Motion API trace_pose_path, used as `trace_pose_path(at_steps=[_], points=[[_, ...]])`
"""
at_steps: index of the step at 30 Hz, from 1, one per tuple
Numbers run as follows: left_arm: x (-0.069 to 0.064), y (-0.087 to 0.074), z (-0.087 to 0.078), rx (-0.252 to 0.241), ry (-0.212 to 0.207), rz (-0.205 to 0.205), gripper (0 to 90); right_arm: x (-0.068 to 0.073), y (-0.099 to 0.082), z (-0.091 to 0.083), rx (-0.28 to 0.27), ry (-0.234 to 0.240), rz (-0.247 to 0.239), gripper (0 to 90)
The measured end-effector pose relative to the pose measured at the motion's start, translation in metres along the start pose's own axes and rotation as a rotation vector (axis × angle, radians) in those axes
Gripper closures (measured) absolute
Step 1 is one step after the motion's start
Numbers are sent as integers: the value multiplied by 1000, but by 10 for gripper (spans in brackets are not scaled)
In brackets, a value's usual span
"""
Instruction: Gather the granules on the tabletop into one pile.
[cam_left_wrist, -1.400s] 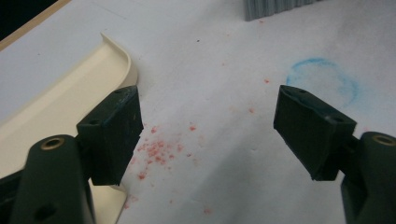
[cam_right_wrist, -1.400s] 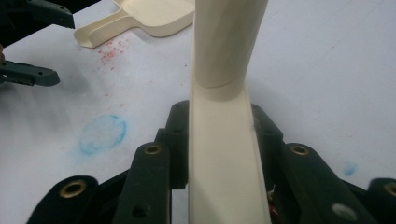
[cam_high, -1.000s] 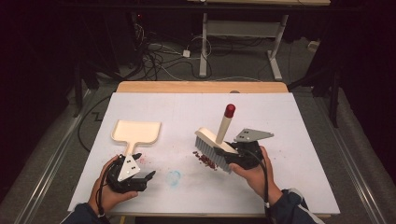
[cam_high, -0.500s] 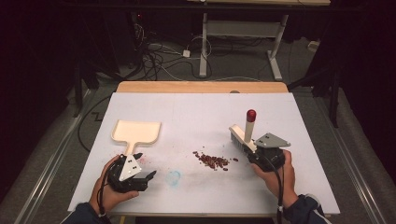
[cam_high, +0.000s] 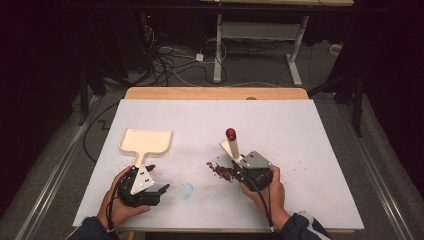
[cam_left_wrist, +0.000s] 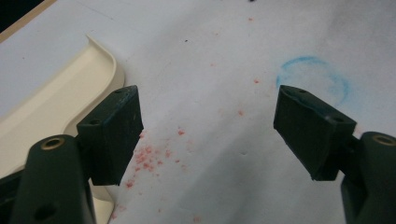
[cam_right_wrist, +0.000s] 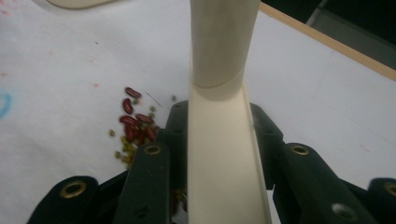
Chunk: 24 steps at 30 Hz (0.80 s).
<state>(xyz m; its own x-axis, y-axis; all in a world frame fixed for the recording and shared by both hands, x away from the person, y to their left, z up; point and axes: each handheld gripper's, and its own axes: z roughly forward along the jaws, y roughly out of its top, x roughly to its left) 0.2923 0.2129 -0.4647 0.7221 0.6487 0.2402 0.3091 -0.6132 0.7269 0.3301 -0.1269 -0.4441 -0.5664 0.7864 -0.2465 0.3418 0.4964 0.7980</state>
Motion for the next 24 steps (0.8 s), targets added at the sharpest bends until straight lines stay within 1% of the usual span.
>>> trace_pose_path(at_steps=[1,3,4,6,7,8,9,10,11,12,13,14,15,17,18,20,21,22,23,24], points=[[0,0,0,0,0,-1,231,6,4,3,-8,2,-13,677],[0,-1,0,-4,-3,-3,231,7,6,4,-14,3,-16,678],[0,-1,0,-7,-3,-5,231,7,7,5,-22,15,-14,678],[0,-1,-1,-3,-3,-2,231,2,11,3,-38,23,-2,678],[1,-1,-1,-2,-3,-2,231,0,11,2,-43,17,-5,678],[1,-2,-1,-3,-2,-3,231,-3,12,0,-48,15,2,678],[1,-2,-1,-3,-1,-4,231,-3,12,0,-48,15,2,678],[1,-2,-1,-4,0,-5,231,-7,12,-2,-57,18,3,678],[1,-1,-1,-4,1,-4,231,-15,13,-8,-71,27,-2,678],[0,-1,-1,-4,0,-3,231,-15,13,-8,-71,27,-2,678],[0,-1,-1,-1,0,-2,231,-24,13,-16,-99,53,-6,677],[0,-1,-1,0,1,-1,231,-24,13,-16,-99,53,-6,677],[0,-1,-1,0,0,-2,231,-29,13,-21,-112,69,-6,678],[0,-1,-1,-1,2,-6,231,-38,11,-30,-145,124,-27,678],[0,-1,-1,-1,3,-7,231,-42,10,-35,-152,140,-37,678],[0,-1,-1,-3,6,-8,231,-48,8,-43,-164,206,-75,678],[0,-1,-1,-3,6,-9,231,-50,7,-47,-166,223,-82,678],[0,-1,-2,-1,7,-10,231,-54,5,-53,-179,306,-99,678],[1,-1,-2,-1,8,-10,231,-55,4,-57,-182,334,-106,677],[1,-1,-2,-2,8,-12,231,-55,4,-57,-182,334,-106,677]])
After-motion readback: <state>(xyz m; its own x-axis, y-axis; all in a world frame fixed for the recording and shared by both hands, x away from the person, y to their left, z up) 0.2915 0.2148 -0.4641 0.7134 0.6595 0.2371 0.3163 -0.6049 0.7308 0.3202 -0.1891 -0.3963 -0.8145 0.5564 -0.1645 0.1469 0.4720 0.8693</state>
